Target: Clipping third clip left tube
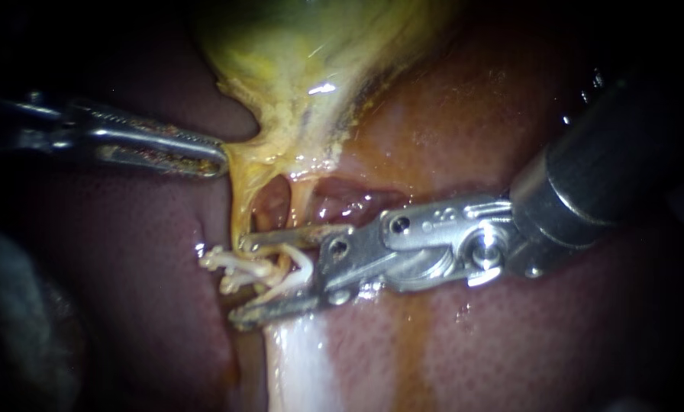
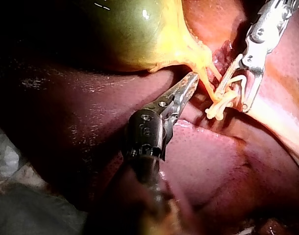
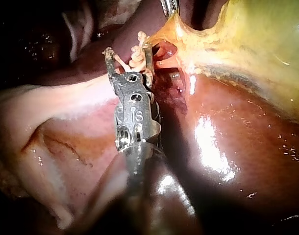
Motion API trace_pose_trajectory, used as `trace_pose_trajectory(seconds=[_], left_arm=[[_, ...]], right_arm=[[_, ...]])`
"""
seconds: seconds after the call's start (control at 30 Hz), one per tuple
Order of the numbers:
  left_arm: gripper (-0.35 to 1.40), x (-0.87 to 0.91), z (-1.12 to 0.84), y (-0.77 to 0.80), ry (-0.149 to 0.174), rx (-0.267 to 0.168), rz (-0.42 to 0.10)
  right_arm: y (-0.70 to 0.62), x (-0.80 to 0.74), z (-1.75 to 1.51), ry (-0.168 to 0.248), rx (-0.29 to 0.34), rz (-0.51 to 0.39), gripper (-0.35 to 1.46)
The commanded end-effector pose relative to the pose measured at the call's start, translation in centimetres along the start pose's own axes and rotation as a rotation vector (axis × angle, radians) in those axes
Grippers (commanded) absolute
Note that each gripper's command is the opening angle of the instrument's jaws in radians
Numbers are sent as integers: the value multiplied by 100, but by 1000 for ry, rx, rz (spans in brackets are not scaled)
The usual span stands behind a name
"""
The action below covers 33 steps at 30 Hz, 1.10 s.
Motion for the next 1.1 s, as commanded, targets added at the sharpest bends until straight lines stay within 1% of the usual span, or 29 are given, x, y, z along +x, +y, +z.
trace_pose_trajectory(seconds=[0.03, 0.2, 0.3, 0.47, 0.6, 0.7, 0.77, 0.93, 1.1], left_arm=[[-35, 0, 0, 0, 0, 0, 0], [-35, 0, 0, 0, 0, 0, 0], [-35, 0, 0, 0, 0, 0, 0], [-35, 0, 0, 0, 0, 0, 0], [-35, 0, 0, 0, 0, 0, 0], [-35, 0, 0, 0, 0, 0, 0], [-35, 0, 0, 0, 0, 0, 0], [-35, 0, 0, 0, 0, 0, 0], [-35, 0, 0, 0, 0, 0, 0]], right_arm=[[0, 0, 0, 0, 0, 0, 47], [-2, 3, -6, 1, 3, 2, 47], [-4, 8, -19, 3, 10, 5, 48], [-6, 14, -54, 7, 27, 12, 47], [-7, 17, -70, 9, 33, 16, 47], [-7, 18, -72, 16, 32, 17, 47], [-6, 18, -71, 30, 33, 12, 47], [1, 13, -67, 60, 36, 70, 47], [10, 2, -64, 68, 37, 120, 47]])
